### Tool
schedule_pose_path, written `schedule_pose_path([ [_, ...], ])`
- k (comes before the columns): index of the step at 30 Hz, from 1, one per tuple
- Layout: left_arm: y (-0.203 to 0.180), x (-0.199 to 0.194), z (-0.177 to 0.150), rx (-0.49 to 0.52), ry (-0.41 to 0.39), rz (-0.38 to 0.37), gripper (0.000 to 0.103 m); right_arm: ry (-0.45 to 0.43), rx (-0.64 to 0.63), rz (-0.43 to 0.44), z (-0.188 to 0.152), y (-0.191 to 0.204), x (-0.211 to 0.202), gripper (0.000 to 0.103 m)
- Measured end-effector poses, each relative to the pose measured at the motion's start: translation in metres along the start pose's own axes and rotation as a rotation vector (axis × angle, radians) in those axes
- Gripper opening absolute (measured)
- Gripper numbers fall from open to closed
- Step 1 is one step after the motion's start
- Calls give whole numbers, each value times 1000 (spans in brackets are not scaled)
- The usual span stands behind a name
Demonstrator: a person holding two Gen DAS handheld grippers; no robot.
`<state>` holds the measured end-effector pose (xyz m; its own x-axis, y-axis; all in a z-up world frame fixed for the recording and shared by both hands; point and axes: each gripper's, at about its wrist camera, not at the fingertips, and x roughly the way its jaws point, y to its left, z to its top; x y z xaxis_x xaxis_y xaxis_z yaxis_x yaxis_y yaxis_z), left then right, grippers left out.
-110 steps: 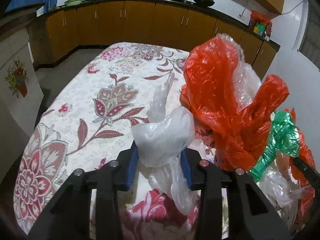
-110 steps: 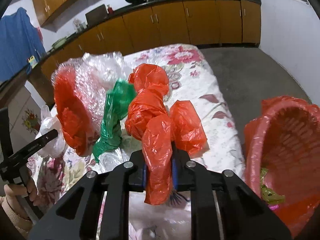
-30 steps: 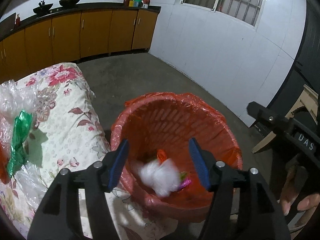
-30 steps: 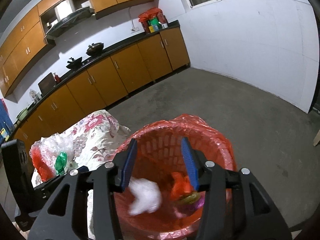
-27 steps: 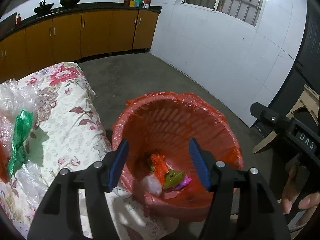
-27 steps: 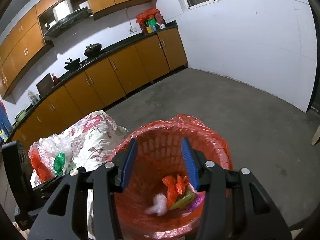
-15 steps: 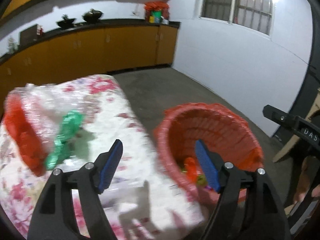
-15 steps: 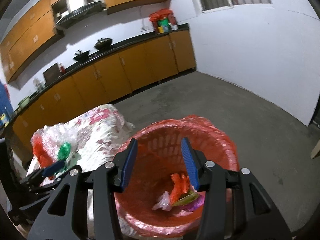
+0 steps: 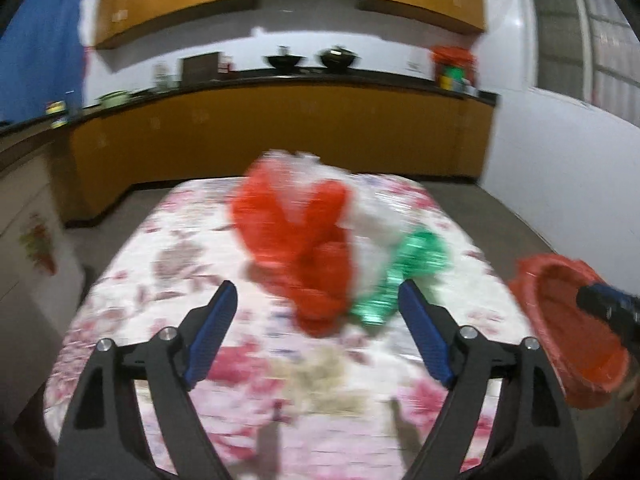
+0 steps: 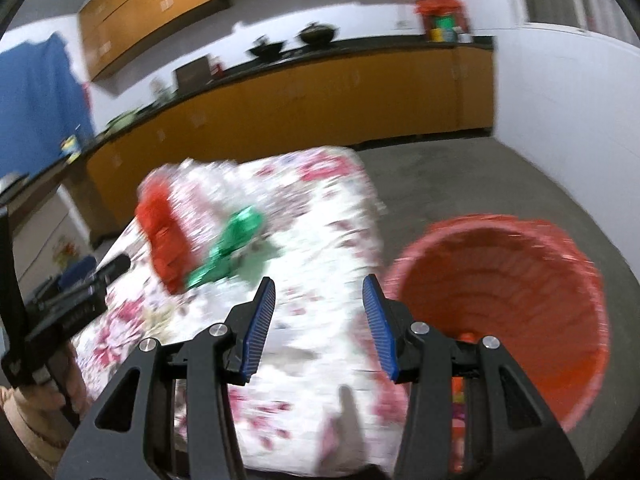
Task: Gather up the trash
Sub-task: 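Grasp the clear plastic bag with the right gripper while the left gripper grasps a red bag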
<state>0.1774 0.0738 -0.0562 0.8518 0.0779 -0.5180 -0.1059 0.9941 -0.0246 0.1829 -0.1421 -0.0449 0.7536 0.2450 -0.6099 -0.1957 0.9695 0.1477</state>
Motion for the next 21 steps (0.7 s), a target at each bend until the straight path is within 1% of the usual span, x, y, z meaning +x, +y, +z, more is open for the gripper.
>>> schedule_pose_path([
  [2, 21, -1, -1, -26, -10, 42, 85, 27, -32, 26, -2, 17, 14, 47],
  [4, 35, 0, -1, -45, -11, 65, 86, 53, -55, 48, -4, 31, 28, 47],
  [9, 63, 1, -4, -72, -5, 97, 87, 124, -111, 74, -9, 60, 65, 47],
  [12, 70, 1, -9, -87, 2, 102, 87, 157, -147, 61, -14, 72, 83, 47],
  [15, 77, 2, -10, -98, 10, 100, 87, 191, -161, 32, -19, 74, 100, 47],
  [17, 78, 6, -10, -101, 16, 96, 87, 206, -161, 20, -21, 72, 107, 47],
  [21, 74, 14, -9, -111, 31, 67, 87, 215, -186, 5, -24, 71, 109, 47],
])
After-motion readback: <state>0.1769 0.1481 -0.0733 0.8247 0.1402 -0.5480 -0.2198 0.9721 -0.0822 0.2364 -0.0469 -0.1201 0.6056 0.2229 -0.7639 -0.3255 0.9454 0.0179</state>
